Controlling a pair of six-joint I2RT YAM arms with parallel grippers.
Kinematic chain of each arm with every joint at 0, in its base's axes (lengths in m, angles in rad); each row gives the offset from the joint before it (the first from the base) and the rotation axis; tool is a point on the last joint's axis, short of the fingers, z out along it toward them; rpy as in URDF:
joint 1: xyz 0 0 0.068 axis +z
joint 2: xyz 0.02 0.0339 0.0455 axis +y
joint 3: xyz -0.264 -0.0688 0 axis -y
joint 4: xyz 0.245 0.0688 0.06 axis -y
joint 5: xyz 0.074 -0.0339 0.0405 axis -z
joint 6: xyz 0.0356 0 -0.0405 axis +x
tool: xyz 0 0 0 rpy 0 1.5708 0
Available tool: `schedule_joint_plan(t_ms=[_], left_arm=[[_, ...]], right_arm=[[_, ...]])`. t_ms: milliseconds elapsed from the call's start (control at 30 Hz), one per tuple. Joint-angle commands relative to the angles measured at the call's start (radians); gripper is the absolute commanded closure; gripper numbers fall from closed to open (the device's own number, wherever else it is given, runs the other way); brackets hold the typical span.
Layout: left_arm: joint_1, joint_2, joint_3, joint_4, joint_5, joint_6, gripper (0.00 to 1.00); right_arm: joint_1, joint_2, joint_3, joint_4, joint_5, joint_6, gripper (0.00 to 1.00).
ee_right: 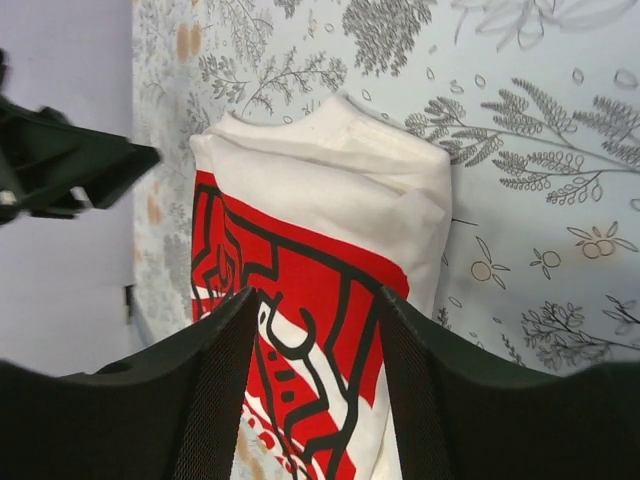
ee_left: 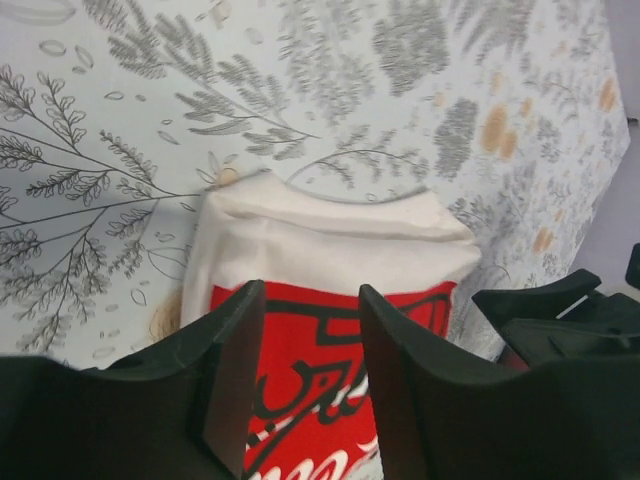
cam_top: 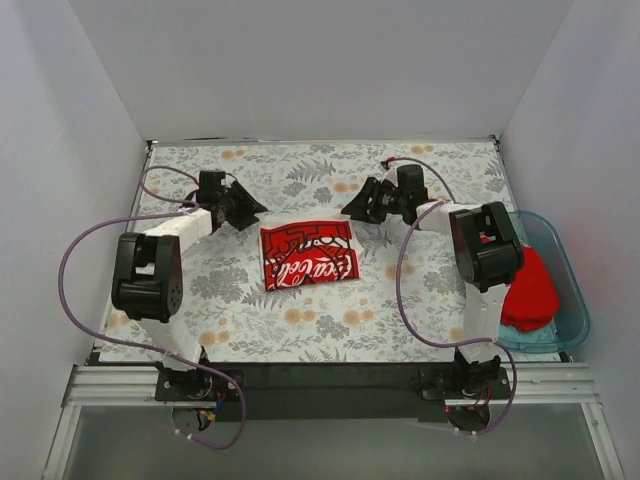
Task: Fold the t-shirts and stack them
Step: Fold the tshirt, then neatly place the folded tshirt to the corner
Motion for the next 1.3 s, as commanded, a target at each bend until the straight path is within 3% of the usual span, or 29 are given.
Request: schedule_joint_plan(t_ms=[0,133,200,367,733,1267], left_arm=[[0.007,-0.229,0.076,-0.133,-0.097,0.170,0.57],[0.005,-0.403,0.028,-0.223,-0.226,0.270,0.51],[0.005,-0.477,-0.052,-0.237,-0.274,0.291,0.50],[-0.001,-0.645,-0.212,-0.240,-0.324,0.310,0.50],[-0.030,-0.694,-0.303,-0.231,-0.393,0.336,0.48],[-0.030,-0.672,-0.310,-0.217,-0.343,0.330,0.50]], right_arm=[[0.002,-0.152,0.083,-0.318,0.100,-0.263,0.41],[0.024,-0.246,0.079,-0.603,0.222,-0.456,0.32],[0.045,-0.288,0.059,-0.659,0.286,-0.495,0.24],[0.096,-0.333,0.026,-0.740,0.366,-0.549,0.20],[0.220,-0.235,0.080,-0.780,0.432,-0.534,0.17],[0.308,-0.120,0.166,-0.840,0.542,-0.551,0.24]])
